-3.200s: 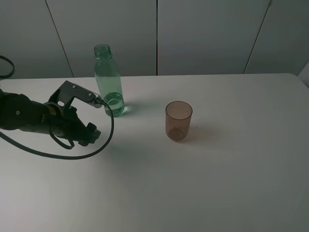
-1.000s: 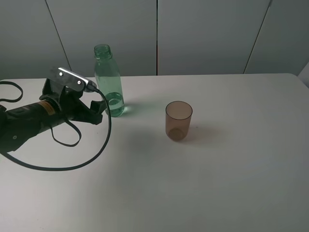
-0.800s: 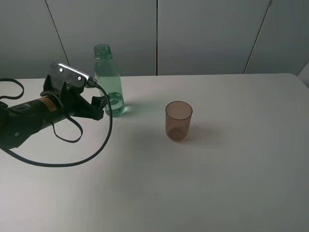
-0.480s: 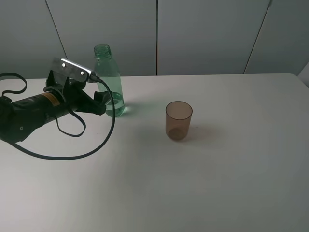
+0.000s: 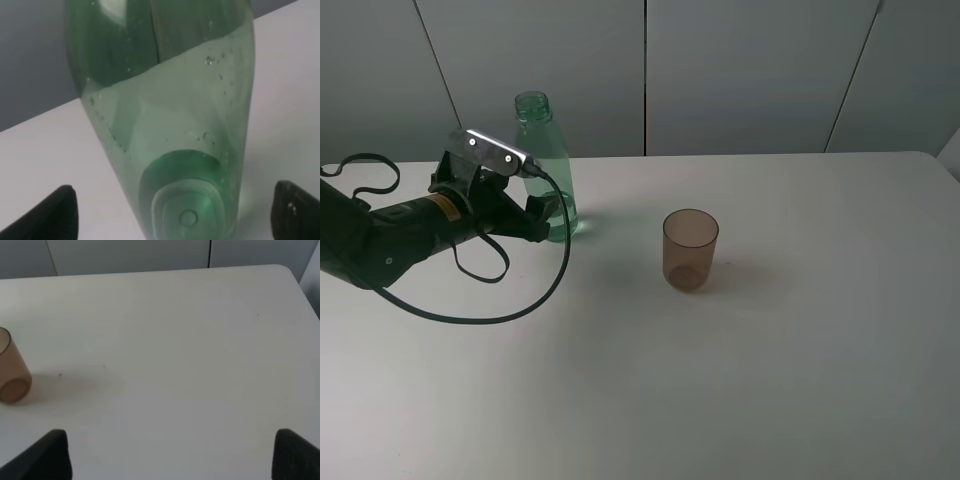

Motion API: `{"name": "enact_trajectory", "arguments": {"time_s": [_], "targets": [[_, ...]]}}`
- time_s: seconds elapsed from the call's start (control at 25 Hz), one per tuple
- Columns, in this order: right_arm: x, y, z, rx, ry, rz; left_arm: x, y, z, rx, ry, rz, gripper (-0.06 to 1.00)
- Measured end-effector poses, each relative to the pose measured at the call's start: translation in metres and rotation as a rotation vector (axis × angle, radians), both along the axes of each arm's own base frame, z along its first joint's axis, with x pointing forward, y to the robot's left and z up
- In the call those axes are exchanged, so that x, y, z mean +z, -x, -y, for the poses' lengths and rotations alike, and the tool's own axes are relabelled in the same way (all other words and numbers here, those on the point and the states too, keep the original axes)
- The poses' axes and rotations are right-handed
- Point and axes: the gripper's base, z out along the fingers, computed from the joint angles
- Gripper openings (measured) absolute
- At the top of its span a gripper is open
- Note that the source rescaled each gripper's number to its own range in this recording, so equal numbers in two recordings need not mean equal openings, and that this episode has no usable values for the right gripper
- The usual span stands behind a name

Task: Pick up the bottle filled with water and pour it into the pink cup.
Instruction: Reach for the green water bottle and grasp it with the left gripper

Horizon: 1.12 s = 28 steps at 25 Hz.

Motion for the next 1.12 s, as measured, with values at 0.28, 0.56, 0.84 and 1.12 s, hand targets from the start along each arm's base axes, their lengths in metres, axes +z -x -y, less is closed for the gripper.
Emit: {"name": "enact_trajectory", "arguments": {"time_s": [0.28, 0.56, 0.84, 1.12], "targets": [[0.0, 0.0, 0.0, 0.0, 0.0, 0.0, -0.002, -0.012, 0.005, 0.0, 0.004, 0.01, 0.95], [0.0, 0.0, 0.0, 0.0, 0.0, 0.0, -0.004, -0.017, 0.008, -0.002, 0.004, 0.01, 0.95], [0.0, 0.0, 0.0, 0.0, 0.0, 0.0, -0.003, -0.027, 0.013, -0.013, 0.009, 0.029, 0.95], [0.0, 0.0, 0.0, 0.0, 0.0, 0.0, -0.011, -0.036, 0.018, -0.024, 0.004, 0.026, 0.95]]}}
